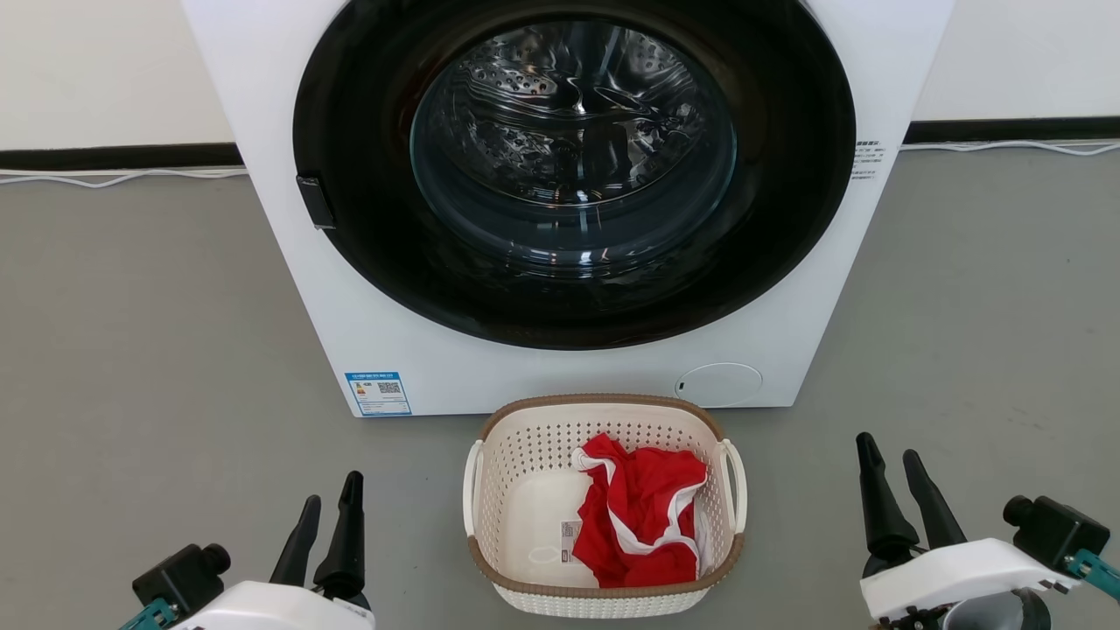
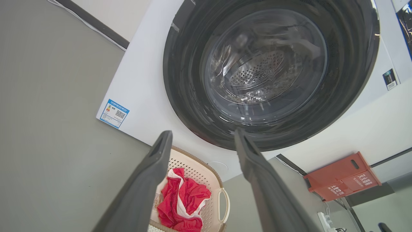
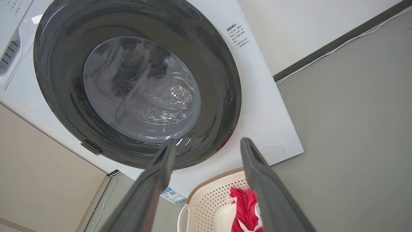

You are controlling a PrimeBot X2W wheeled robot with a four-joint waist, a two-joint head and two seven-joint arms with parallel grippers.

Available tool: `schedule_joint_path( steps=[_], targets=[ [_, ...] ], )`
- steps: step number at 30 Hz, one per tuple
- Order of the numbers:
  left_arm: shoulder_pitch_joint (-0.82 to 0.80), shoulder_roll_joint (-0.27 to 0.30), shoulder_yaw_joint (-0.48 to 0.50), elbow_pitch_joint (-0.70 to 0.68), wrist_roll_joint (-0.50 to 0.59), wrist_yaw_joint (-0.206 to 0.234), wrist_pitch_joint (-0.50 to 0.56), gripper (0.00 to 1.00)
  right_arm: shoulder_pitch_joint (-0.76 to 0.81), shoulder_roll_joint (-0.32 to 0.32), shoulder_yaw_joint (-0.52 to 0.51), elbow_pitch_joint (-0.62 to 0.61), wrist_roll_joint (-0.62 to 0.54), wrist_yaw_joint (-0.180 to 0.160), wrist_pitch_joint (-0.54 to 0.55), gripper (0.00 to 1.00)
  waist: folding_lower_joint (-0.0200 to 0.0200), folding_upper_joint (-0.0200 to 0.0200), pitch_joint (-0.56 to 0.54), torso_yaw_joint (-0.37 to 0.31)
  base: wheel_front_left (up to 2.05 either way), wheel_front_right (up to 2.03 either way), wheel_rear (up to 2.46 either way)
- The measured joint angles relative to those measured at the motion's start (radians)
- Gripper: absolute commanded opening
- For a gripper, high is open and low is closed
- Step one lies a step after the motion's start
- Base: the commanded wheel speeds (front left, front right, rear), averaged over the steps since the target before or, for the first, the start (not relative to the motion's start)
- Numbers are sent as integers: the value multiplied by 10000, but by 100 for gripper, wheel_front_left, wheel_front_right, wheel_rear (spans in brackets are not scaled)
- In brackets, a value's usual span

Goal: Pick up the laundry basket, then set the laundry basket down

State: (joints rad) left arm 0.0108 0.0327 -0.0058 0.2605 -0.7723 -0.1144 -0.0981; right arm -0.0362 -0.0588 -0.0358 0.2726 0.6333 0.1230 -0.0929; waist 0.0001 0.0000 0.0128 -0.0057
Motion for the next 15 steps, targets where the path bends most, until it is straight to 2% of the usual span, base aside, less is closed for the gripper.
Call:
schedule_joint_path(
  steps=[15],
  targets=[
    [58,13,-61,-86,2182,0,-428,100,0,-13,73,324,-2010,2,-424,100,0,0,-7,-42,0,0,0]
  ],
)
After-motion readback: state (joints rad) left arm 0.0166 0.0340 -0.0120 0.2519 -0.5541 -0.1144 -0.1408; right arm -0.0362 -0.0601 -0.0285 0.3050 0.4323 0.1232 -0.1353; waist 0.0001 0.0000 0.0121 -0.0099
